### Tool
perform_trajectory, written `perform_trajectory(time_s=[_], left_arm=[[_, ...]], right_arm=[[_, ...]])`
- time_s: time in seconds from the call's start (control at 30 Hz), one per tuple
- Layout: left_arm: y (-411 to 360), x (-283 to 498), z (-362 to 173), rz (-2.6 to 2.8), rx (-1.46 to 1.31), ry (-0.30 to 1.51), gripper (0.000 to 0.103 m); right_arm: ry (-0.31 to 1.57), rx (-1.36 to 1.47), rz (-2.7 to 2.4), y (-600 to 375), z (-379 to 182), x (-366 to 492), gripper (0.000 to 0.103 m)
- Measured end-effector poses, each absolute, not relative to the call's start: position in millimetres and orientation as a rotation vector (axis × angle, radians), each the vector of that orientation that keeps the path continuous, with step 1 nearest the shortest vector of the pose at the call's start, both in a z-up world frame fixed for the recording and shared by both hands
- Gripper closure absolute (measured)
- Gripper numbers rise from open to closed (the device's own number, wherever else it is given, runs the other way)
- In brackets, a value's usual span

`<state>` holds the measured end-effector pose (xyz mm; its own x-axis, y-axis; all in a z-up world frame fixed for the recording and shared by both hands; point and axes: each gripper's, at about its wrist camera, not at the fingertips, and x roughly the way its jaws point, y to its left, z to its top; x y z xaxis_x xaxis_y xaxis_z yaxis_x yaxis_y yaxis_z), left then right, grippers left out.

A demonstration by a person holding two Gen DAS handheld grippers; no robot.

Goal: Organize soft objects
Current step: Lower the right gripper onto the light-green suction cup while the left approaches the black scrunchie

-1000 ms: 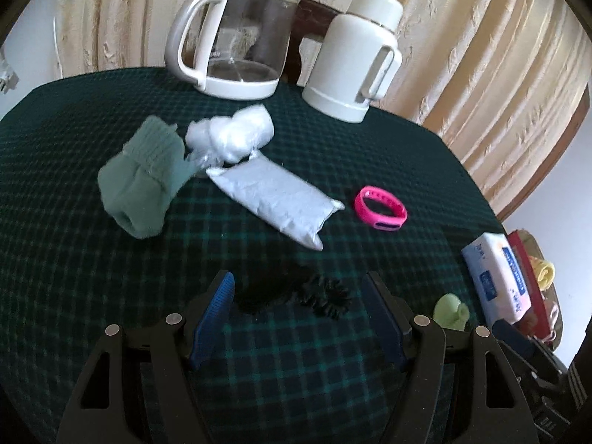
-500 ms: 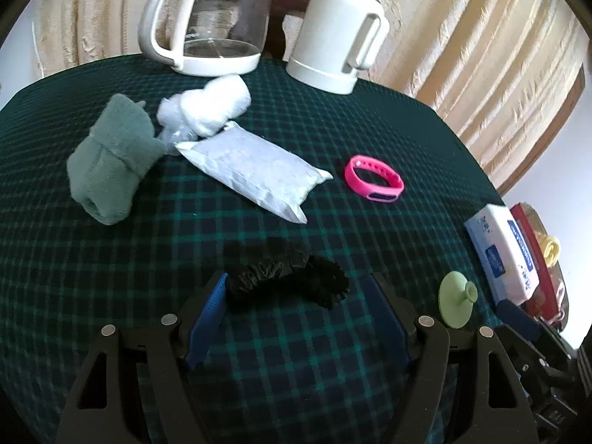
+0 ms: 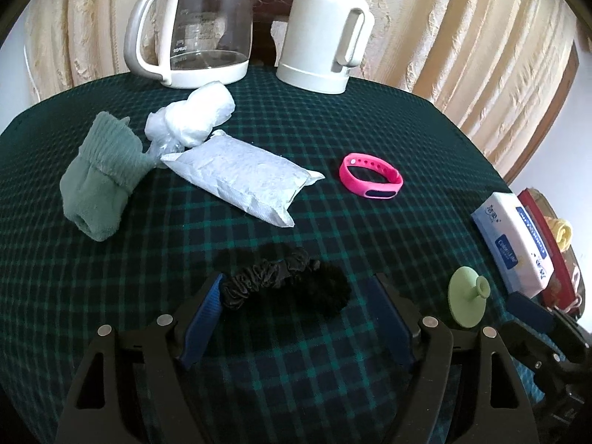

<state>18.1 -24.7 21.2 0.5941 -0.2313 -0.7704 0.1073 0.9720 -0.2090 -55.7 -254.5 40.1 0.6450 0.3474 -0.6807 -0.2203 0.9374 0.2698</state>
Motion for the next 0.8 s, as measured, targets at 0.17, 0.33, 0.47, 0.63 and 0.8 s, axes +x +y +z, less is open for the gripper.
perform_trajectory(time_s=[0.17,0.33,0.47,0.63,0.8], left_arm=[[-23.3,17.7,22.1,-0.229,-0.165,0.92,0.024],[-25.8,16.1,21.7,-0.256,-0.161,0.918,0.018],[-29.0,15.1,20.6,-0.258,-0.14,0.91,0.017],[-34.0,15.0,18.1,-0.25,-0.096,0.887,0.02],[-27.7,16.1,19.3,-0.218,-0.103,0.875,0.067]], right_arm=[[0.811,0.166,0.317,-253.7,39.4,-54.7,0.043],[0.815,0.165,0.311,-253.0,38.6,-53.2,0.043],[0.818,0.163,0.311,-253.1,38.1,-52.8,0.043],[0.824,0.159,0.312,-251.0,37.3,-51.8,0.043],[0.828,0.151,0.307,-249.6,37.5,-51.5,0.043]])
